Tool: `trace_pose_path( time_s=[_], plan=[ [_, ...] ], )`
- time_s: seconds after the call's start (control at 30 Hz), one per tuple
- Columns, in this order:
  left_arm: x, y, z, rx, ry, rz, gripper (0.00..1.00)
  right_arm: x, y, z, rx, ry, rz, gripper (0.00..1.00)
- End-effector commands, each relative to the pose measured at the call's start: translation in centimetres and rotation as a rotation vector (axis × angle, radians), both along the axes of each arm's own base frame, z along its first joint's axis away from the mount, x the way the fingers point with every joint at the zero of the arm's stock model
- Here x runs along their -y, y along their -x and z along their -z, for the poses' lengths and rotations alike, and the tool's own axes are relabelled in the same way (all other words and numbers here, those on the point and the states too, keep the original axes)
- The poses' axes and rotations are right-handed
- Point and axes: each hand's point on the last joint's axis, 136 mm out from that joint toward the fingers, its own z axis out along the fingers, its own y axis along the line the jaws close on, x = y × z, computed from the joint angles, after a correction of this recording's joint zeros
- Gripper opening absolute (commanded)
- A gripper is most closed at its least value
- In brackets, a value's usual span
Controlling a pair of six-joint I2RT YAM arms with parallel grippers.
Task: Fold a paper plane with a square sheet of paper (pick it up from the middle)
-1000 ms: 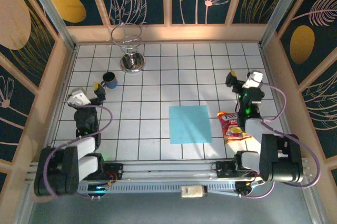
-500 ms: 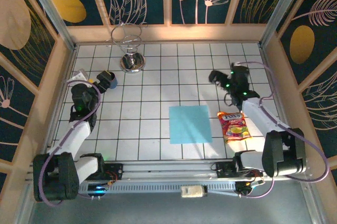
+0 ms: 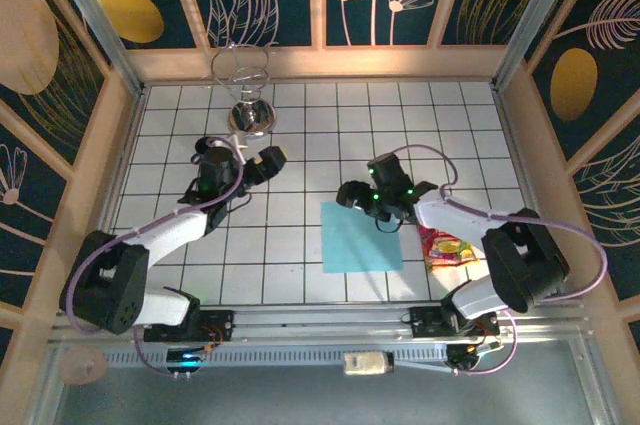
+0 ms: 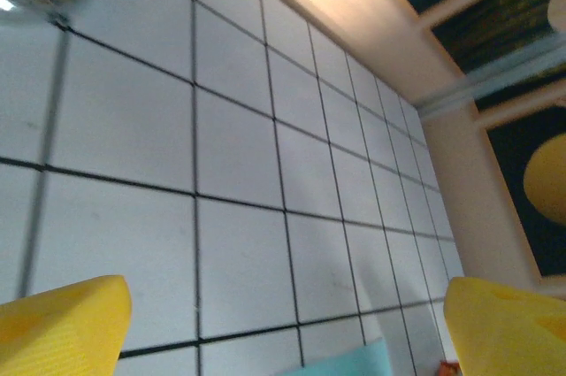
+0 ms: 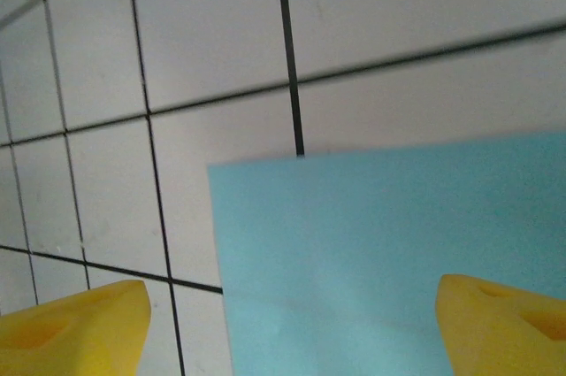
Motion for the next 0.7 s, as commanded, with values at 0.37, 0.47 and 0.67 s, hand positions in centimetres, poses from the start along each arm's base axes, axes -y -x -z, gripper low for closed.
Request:
trace_pose_path(
  time_s=[0.37, 0.47, 0.67],
  plan=[
    [-0.5, 0.1, 3.3, -0.132, -0.082, -0.08, 0.99, -1.6, -3.8, 5.7, -0.096, 0.021, 0.113, 0.81],
    [-1.4, 0.1, 4.1, -0.161, -0.122, -0.12, 0.99, -2.8, -6.8, 6.0, -0.086, 0.018, 0.163, 0.8],
    [-1.1, 0.4, 4.4, -0.186, -0.13, -0.097, 0.97, -6.0, -13.0, 4.9, -0.017, -0.046, 0.178, 0.76]
  ],
)
